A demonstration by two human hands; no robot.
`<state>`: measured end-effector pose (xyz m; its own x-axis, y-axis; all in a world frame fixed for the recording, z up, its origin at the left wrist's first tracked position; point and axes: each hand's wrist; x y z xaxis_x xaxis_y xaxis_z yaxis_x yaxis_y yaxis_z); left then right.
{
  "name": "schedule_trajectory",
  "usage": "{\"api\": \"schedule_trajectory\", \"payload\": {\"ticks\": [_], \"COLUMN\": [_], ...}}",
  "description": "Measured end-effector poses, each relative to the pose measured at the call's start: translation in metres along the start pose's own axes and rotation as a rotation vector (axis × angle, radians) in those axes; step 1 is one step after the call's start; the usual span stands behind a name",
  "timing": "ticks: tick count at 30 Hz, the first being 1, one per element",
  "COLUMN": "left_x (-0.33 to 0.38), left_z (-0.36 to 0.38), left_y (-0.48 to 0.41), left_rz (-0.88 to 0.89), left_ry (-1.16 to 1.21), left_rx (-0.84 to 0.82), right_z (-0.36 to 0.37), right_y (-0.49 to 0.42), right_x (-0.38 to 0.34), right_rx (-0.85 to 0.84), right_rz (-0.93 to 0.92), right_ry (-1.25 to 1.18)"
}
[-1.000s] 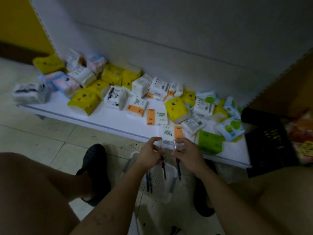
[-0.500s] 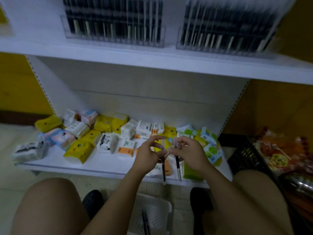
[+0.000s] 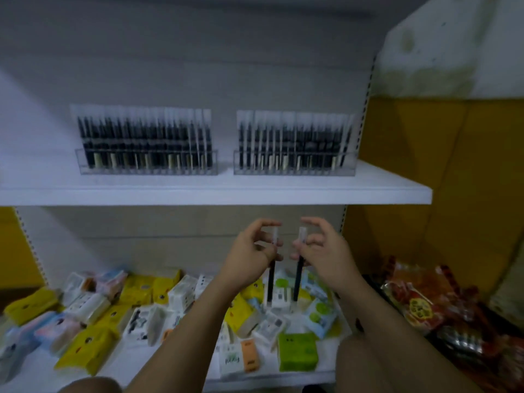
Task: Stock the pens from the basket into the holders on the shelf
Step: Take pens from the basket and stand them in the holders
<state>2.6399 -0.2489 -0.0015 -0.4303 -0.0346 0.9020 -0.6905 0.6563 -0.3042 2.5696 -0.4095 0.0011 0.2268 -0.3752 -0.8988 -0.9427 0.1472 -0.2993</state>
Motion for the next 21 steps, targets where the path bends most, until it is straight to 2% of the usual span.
{"api": "schedule_trajectory", "payload": {"ticks": [8,12,16,21], "left_x": [0.078,0.099,0.115,0.139], "left_z": [0.023,0.031,0.034,0.035], "left_y": [-0.052,-0.071,-0.093,-0.121], "left_rz": [0.135,0.169,0.205,0.258], "left_ry": [-0.057,-0.094,-0.134,-0.148], "left_rx": [-0.054,-0.074,-0.051,-0.059], "right_z": [-0.065,-0.089,-0.111,-0.136], "right_y": [-0.011,-0.013,-0.024,-0.046], "right_x": [-0.048,-0.059,-0.07,-0.087], "right_rx": [0.054,0.106,0.192,0.313], "right_rz": [-0.118,-0.154,-0.176,-0.226], "right_ry": [0.074,0.047,0.123,-0.009]}}
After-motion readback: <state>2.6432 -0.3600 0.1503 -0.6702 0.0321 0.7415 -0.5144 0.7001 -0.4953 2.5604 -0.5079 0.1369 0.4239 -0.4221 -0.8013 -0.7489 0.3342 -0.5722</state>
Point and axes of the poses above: each hand's wrist, its own y-axis away from the middle knuckle, its own z-axis out of the palm, x = y × z, and after that the axes turned 11 degrees about -x, right-handed
